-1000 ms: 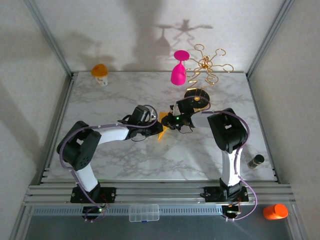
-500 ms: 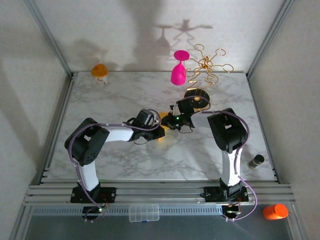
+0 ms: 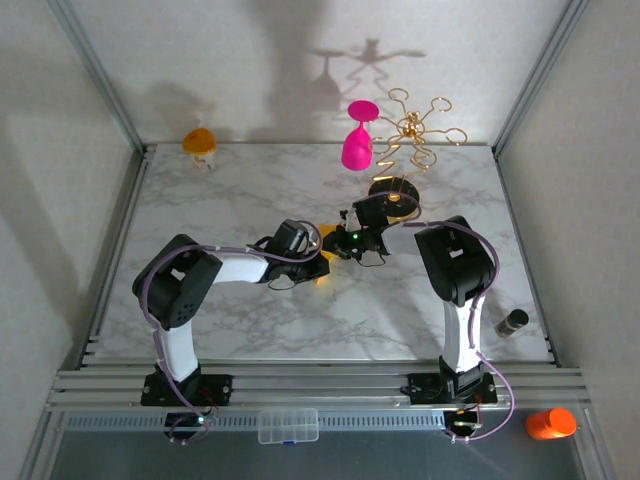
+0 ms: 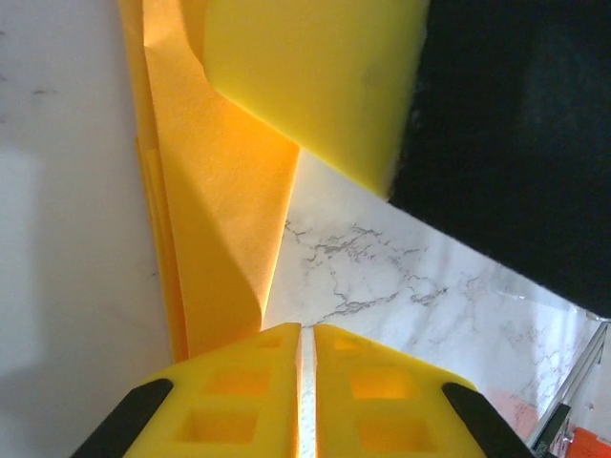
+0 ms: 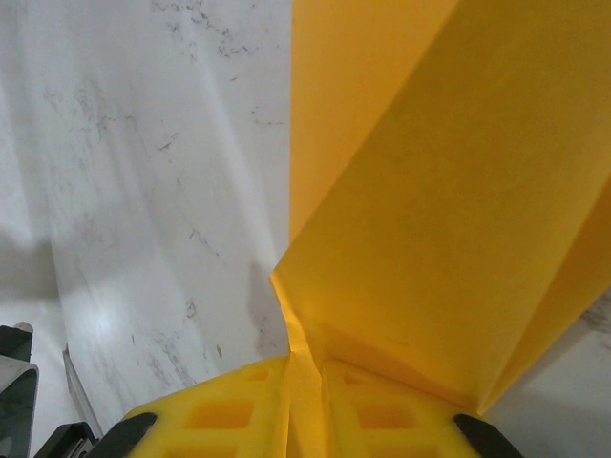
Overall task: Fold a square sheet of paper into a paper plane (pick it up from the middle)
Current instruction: Fold the wing for the fifth time at the center of the table.
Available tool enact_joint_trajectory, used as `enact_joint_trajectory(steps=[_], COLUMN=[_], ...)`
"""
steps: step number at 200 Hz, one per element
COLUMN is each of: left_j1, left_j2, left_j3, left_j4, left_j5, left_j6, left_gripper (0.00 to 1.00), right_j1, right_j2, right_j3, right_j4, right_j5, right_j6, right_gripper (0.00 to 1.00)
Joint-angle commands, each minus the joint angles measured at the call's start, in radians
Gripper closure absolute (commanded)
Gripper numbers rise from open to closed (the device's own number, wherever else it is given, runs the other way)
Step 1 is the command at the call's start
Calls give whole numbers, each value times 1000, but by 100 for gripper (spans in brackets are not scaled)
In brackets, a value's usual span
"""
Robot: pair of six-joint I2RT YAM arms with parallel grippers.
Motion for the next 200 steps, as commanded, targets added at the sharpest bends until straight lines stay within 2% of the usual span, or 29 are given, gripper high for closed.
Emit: enact_joint_trajectory(steps=[1,100,200], left_j1=[-18,-38,-48], left_j2=[23,31,-84], left_j3=[15,12,-62], left_j4=[-17,-128,-187], left_j5=[-8,-106,-80], left_j6=[-8,30,51], left_gripper=[88,90,91], right_j1=[23,23,22], right_j2=[121,125,154], right_j3=[-19,-15,14], right_j4=[-40,-56,-121], right_j5=[145,159,204], right_j6=[-36,-30,-32], right_gripper=[82,82,83])
